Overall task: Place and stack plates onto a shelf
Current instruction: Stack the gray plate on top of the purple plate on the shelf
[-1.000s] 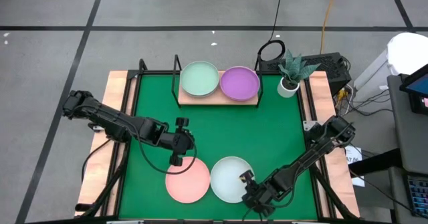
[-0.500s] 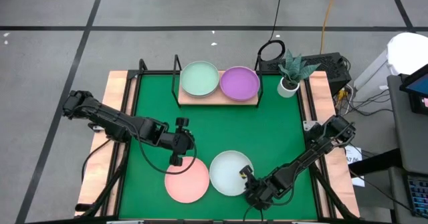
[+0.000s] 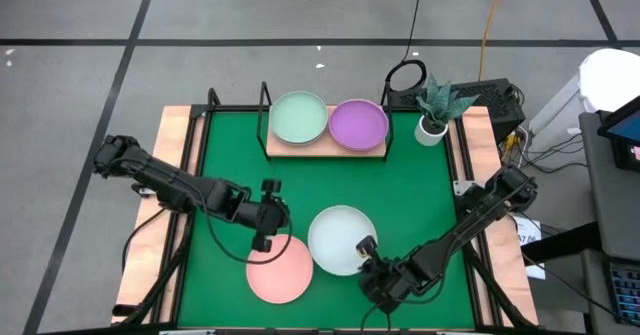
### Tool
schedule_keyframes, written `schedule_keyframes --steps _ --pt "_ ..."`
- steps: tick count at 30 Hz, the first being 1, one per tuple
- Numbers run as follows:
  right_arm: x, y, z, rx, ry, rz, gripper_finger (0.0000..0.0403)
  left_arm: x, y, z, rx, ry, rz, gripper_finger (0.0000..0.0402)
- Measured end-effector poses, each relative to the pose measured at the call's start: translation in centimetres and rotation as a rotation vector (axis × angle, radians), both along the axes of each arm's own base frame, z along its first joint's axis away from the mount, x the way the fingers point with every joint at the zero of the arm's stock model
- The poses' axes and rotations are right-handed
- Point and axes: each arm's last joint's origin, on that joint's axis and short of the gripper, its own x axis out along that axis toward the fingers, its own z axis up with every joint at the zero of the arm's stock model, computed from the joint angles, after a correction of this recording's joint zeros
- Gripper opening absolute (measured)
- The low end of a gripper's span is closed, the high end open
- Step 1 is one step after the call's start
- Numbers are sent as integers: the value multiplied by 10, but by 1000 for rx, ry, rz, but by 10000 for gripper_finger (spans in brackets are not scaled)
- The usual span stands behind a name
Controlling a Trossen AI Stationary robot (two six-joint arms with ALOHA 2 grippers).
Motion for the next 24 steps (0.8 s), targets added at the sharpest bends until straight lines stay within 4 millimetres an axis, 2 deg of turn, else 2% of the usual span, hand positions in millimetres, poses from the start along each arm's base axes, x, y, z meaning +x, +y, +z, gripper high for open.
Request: schedule_keyframes --steps 5,11,17,24 --pt "4 -15 25 -13 -28 -48 1 -6 -15 0 -15 1 -32 150" --pt "8 -44 47 -13 -40 -116 1 -14 -33 0 -35 -1 -73 150" --pt "17 -84 63 -57 -46 -162 0 -21 -46 0 -37 -15 -69 150" --pt "31 -141 73 -123 -54 -237 0 -27 -57 0 -53 -27 -58 150"
